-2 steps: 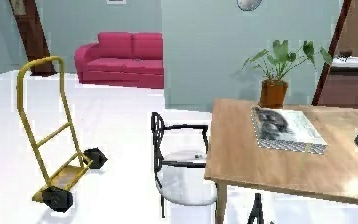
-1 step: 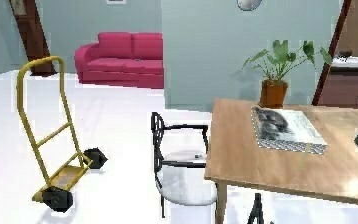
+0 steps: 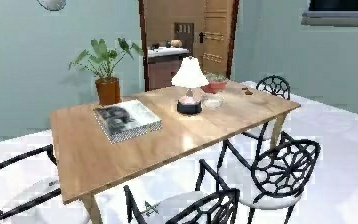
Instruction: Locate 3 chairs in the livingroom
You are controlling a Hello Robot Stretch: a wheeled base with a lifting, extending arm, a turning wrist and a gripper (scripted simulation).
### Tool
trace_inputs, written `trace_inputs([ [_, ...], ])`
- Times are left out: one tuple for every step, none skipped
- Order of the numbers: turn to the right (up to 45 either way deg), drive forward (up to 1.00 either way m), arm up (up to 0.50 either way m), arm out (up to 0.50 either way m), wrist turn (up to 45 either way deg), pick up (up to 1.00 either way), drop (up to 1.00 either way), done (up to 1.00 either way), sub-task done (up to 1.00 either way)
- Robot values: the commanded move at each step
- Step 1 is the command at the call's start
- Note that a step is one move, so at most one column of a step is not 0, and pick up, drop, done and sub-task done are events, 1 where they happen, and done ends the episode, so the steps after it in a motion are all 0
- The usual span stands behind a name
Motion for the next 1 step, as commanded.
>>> trace_inputs([
  [45.0, 0.00, 0.00, 0.00, 0.0, 0.00, 0.00, 0.00, 0.00],
])
